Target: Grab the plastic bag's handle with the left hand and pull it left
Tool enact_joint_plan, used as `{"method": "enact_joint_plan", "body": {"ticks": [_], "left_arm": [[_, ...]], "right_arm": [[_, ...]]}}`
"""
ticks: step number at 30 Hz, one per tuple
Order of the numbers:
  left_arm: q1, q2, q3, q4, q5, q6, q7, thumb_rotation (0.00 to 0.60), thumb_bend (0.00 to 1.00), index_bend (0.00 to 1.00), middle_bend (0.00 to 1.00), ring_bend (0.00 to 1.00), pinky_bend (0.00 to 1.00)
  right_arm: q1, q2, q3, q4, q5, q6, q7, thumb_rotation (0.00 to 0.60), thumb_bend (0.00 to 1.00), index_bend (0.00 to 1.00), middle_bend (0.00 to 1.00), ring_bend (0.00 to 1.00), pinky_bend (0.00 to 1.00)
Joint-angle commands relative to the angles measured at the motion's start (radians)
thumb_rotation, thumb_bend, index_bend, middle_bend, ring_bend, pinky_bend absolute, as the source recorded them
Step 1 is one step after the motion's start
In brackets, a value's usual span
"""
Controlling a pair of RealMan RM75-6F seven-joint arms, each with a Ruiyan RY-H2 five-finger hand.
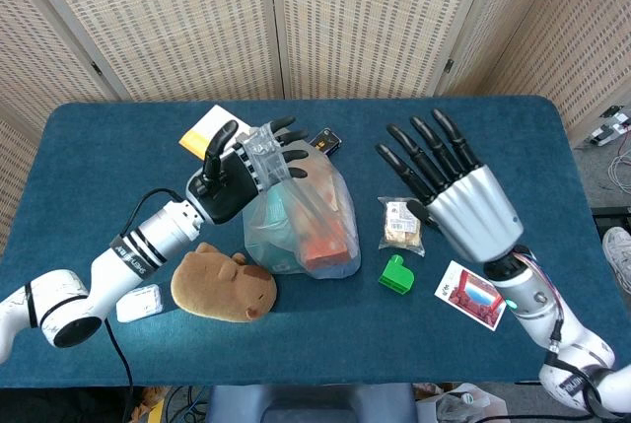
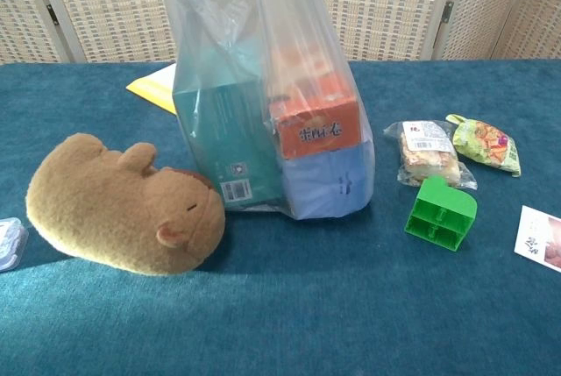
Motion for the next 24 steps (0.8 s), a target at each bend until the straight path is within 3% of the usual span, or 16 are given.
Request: {"method": "enact_joint_plan", "body": {"ticks": [1,8,14,24], "left_arm": [[0.014,0.021,-0.018,-0.026,-0.053,-0.015,0.041,0.600,0.18,0.27,0.33,0.38,0.54],[0.040,0.034,-0.054,-0.084,-0.223,-0.023,0.168,0.600,0.28,0.39,0.47,0.55,0.81],[0.061,0.033,-0.091,-0.114,-0.337,-0.023,0.263,0.600,0.37,0.48,0.59,0.67,0.97],[0.115,0.031,-0.185,-0.150,-0.377,-0.019,0.363,0.600,0.41,0.51,0.63,0.71,1.00]], "right_arm": [[-0.080,0.057,-0.068,0.009,-0.037,0.036,0.059,0.600,0.02,0.00,0.07,0.00,0.00],[-0.198,0.113,-0.194,0.044,-0.074,0.012,0.163,0.600,0.02,0.00,0.09,0.00,0.03],[-0.275,0.089,-0.256,0.103,-0.065,0.003,0.233,0.600,0.03,0.00,0.12,0.00,0.05],[-0.370,0.044,-0.308,0.192,-0.044,-0.001,0.307,0.600,0.05,0.02,0.14,0.01,0.10]]}}
